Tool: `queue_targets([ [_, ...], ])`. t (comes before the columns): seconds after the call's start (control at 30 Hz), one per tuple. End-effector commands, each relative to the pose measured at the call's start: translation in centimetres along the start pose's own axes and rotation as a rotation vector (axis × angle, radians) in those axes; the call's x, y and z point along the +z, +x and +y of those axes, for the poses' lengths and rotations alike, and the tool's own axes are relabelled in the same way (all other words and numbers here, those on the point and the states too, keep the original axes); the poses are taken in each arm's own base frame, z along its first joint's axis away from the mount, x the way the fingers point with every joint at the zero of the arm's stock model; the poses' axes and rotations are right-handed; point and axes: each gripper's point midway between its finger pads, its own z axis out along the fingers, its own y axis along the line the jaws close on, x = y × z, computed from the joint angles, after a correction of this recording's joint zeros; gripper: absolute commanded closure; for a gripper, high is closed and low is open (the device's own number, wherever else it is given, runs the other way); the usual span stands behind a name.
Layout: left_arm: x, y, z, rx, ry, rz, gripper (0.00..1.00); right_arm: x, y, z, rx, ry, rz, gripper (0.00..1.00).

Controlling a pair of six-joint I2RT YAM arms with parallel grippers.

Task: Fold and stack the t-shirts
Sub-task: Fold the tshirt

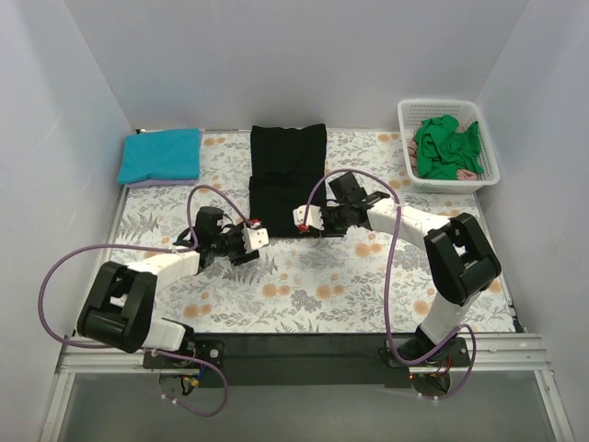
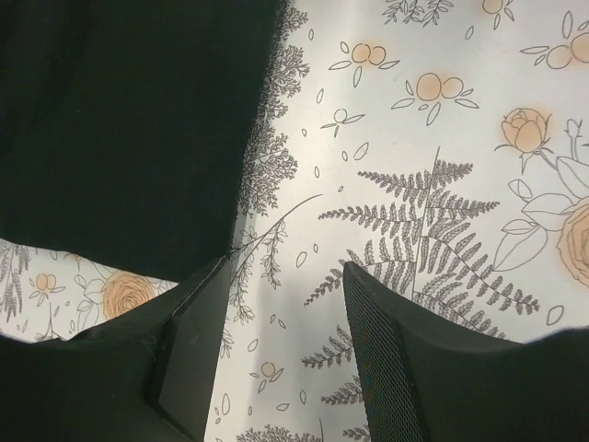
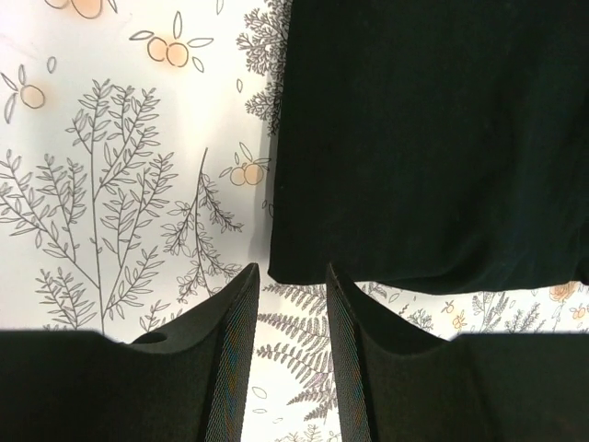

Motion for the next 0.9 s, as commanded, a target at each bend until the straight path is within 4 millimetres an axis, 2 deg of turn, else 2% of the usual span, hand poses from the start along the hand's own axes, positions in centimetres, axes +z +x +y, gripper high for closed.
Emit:
queue_targets([
  [0.0, 0.4, -1.0, 2.0, 0.111, -0.072, -0.032, 0.49, 0.6, -0.6, -1.7, -0.052, 0.075, -0.014, 0.58],
  [0.23, 1.8, 0.6, 2.4, 0.161, -0.068, 0.002, 0.5, 2.3, 0.7, -0.3, -0.054, 0.034, 0.013, 0.6],
  [0.43, 2.3, 1.6, 2.7, 0.171, -0.077, 0.025, 0.5, 2.0, 0.5, 0.6, -0.061, 0.029, 0.007, 0.6],
  [0.53, 2.7, 1.8, 2.6, 0.167, -0.065, 0.028, 0.52, 2.5, 1.2, 1.1, -0.066, 0.017, 0.026, 0.6],
  [0.73, 3.2, 2.8, 2.9, 0.172, -0.065, 0.058, 0.64, 3.3, 2.4, 1.3, -0.061, 0.015, 0.062, 0.6],
  [0.8, 3.4, 3.0, 3.0, 0.173, -0.064, 0.064, 0.69, 3.4, 2.8, 0.8, -0.061, 0.036, 0.079, 0.6],
  [0.87, 3.5, 3.2, 3.1, 0.17, -0.066, 0.072, 0.73, 3.8, 3.1, 0.6, -0.06, 0.038, 0.09, 0.67],
])
